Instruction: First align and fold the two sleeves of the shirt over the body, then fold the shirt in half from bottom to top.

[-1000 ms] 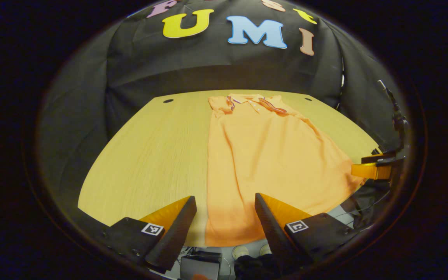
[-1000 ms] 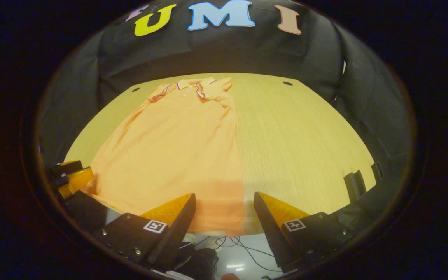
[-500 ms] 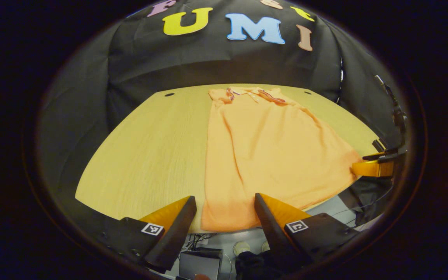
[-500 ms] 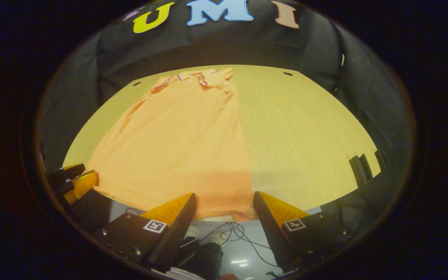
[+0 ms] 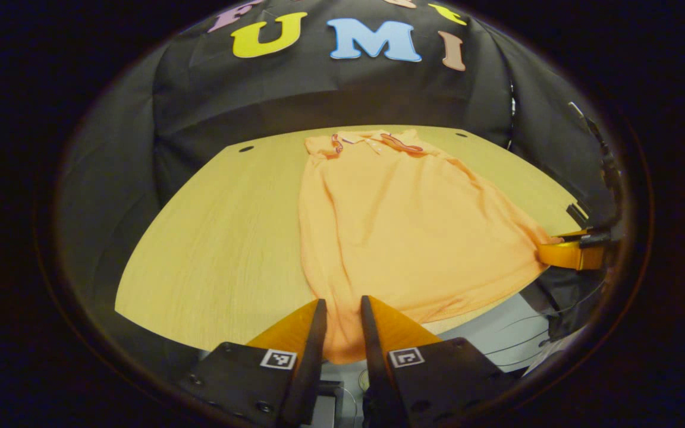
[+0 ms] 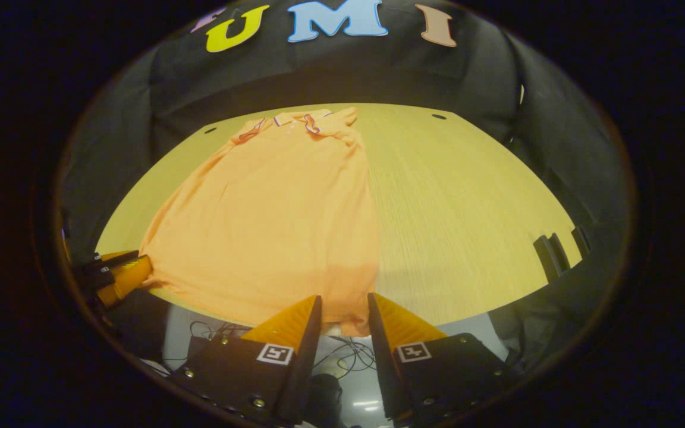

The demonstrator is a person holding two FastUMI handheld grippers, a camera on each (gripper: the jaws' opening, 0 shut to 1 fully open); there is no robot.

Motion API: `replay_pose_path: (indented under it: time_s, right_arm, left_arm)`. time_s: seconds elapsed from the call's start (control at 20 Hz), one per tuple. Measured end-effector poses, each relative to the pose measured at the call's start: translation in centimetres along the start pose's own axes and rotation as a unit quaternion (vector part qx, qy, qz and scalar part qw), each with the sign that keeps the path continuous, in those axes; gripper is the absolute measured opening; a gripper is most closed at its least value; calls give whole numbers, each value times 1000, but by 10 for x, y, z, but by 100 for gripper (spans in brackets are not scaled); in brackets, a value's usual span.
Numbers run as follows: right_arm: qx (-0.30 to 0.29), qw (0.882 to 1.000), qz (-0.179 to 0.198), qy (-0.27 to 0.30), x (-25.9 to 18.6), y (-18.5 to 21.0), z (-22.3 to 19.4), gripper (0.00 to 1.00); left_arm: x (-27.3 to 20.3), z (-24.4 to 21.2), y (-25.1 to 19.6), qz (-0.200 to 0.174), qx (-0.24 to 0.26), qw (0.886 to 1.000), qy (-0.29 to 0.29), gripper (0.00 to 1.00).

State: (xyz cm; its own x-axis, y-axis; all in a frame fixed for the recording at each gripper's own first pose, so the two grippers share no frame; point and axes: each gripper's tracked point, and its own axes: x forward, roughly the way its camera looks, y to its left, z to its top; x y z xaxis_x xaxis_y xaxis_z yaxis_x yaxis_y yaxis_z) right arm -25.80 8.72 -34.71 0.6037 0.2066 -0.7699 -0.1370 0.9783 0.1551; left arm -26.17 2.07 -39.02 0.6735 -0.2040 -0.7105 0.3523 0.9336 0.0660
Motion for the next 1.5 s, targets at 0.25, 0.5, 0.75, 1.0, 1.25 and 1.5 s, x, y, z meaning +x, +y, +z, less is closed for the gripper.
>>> replay_pose_path:
  time_s: [0.25,0.5,0.75,1.0,1.25,1.5]
  right_arm:
    - [18,1000,25,-1,5,4,0,4]
    - [16,998,55,-5,-9,5,19,5]
    - [7,994,75,-73,-33,-2,78,5]
    - [-3,990,71,-125,-49,-4,137,5]
    - [4,984,54,-169,-51,-5,196,5]
    - [13,981,36,-188,-37,-2,250,5]
  left_arm:
    - [3,3,-1,6,-15,1000,6,7]
    - [0,9,-1,31,-27,999,22,7]
    - [-13,44,-4,57,-56,997,-13,7]
    - [-18,111,-4,58,-47,995,-67,7]
    - [-10,180,9,46,-55,991,-112,7]
    - [17,238,26,27,-51,989,-137,7]
